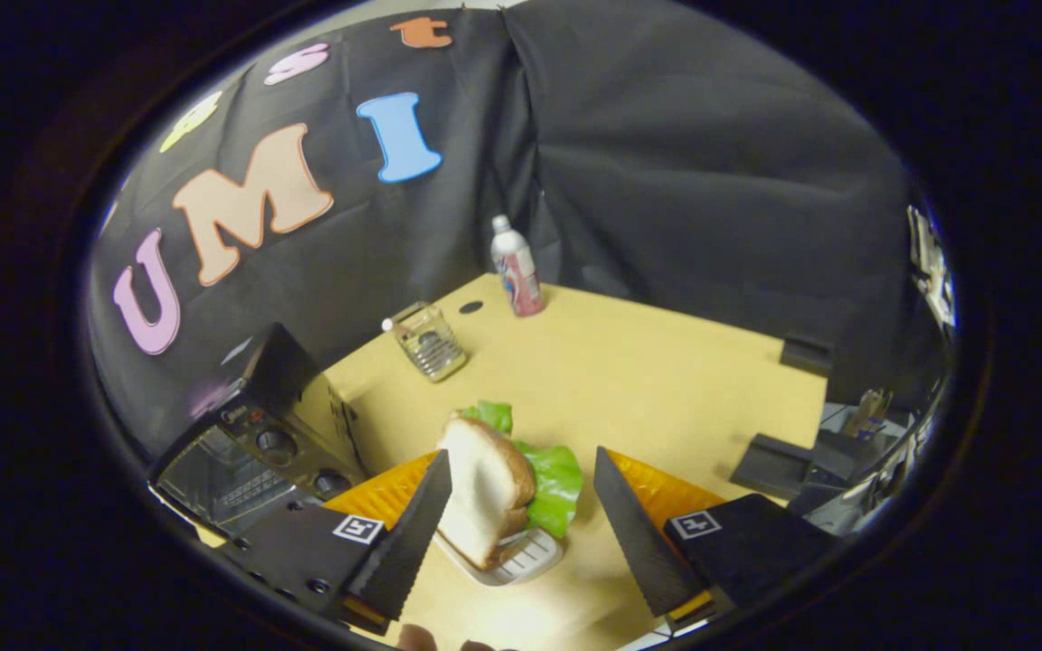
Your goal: Open the toaster oven, put the food inside, and close the toaster oven door.
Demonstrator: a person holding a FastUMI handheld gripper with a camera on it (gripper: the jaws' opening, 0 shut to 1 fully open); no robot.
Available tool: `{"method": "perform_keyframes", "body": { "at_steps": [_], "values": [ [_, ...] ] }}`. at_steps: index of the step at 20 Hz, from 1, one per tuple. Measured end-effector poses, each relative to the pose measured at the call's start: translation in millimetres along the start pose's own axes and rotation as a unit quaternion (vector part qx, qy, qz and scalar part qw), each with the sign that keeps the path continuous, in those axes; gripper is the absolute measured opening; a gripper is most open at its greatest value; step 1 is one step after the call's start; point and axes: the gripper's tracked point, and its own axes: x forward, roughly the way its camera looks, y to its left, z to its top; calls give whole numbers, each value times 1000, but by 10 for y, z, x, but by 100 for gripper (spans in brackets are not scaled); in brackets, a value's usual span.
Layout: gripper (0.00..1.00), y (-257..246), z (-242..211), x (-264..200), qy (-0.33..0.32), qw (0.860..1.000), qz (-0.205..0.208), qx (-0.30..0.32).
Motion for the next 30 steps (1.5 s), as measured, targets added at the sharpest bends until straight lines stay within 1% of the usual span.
{"method": "perform_keyframes", "body": {
  "at_steps": [2, 6, 7, 8, 11, 13, 14, 17, 21, 24, 27, 30],
  "values": [
    [99, 29, -182, 146, 35, 999, 14, -1],
    [79, 92, -457, 287, 87, 996, 24, -24],
    [74, 159, -476, 273, 89, 995, 38, -18],
    [69, 159, -480, 275, 89, 995, 34, -17],
    [53, 213, -429, 218, 84, 995, 46, -9],
    [43, 319, -332, 208, 71, 995, 71, 8],
    [38, 299, -331, 186, 69, 995, 68, 8],
    [30, 287, -262, 99, 56, 997, 54, -3],
    [30, 353, -50, -61, 22, 999, 44, -1],
    [30, 487, 198, -294, -22, 998, 53, 20],
    [30, 765, 307, -517, -48, 993, 86, 62],
    [30, 1080, 243, -670, -51, 986, 126, 101]
  ]
}}
